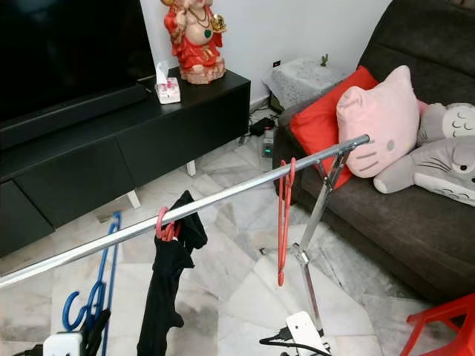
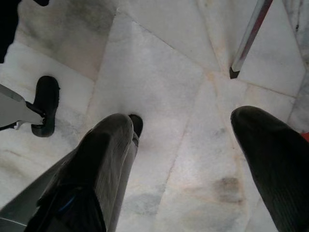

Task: Hang hanger

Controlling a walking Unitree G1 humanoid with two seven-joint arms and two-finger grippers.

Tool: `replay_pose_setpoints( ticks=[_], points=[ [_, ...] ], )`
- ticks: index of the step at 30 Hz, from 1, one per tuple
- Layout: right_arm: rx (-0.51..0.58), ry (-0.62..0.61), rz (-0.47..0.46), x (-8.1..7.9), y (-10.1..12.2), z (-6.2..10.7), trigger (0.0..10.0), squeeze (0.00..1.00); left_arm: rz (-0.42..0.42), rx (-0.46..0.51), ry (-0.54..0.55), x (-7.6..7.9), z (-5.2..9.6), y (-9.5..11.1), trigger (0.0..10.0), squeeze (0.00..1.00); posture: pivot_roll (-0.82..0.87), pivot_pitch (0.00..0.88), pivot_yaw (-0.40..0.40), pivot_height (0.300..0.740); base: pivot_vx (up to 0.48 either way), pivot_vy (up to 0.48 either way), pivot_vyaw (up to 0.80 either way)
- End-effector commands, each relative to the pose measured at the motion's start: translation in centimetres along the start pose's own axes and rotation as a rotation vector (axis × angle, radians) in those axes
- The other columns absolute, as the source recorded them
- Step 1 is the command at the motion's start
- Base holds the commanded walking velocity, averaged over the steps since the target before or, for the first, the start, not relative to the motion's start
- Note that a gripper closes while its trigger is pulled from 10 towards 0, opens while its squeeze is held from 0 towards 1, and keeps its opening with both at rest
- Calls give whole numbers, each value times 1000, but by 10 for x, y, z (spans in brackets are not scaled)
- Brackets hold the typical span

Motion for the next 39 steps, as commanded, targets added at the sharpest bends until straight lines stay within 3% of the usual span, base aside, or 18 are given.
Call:
replay_pose_setpoints(
  ticks=[1, 7, 11, 15, 19, 30, 39],
  points=[
    [0, 2, 15, 0, 2, 0, 10000, 0, -33, -8, -55, 6, 6, 2, 10000, 0, 17, 0, -19, 732, 0, 0, 0],
    [1, 3, 21, 0, 3, 0, 10000, 0, -115, -45, -161, 7, 15, 15, 10000, 0, 27, 0, -20, 732, 0, 0, 0],
    [1, 4, 23, 0, 3, 0, 10000, 0, -119, -59, -164, 7, 16, 18, 10000, 0, 27, 0, -20, 732, 0, 0, 0],
    [5, 3, 18, -1, 5, 0, 10000, 0, -290, 24, -216, -7, -5, 42, 10000, 0, 20, 0, -7, 732, 0, 0, 0],
    [6, 3, 17, -2, 5, -1, 10000, 0, -350, 69, -254, -6, -12, 60, 10000, 0, 18, 0, -1, 732, 0, 0, 0],
    [8, 2, 9, -3, 5, -1, 10000, 0, -384, 92, -285, -8, -25, 75, 10000, 0, 18, 0, 4, 732, 0, 0, 0],
    [9, 1, 2, -4, 5, -1, 10000, 0, -336, 76, -255, -10, -43, 83, 10000, 0, 7, 0, 17, 732, 0, 0, 0]
  ],
)
Point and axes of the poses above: a point about 5 cm out from each wrist's last joint towards the gripper, its own z axis pointing back from the gripper into the wrist, its own y axis along the axis of the wrist's last joint, x = y × z, the point moved 2 cm from there along -z, pointing out of the wrist towards the gripper, and after that the axes turned 5 degrees about -z, right-handed, at the moved point
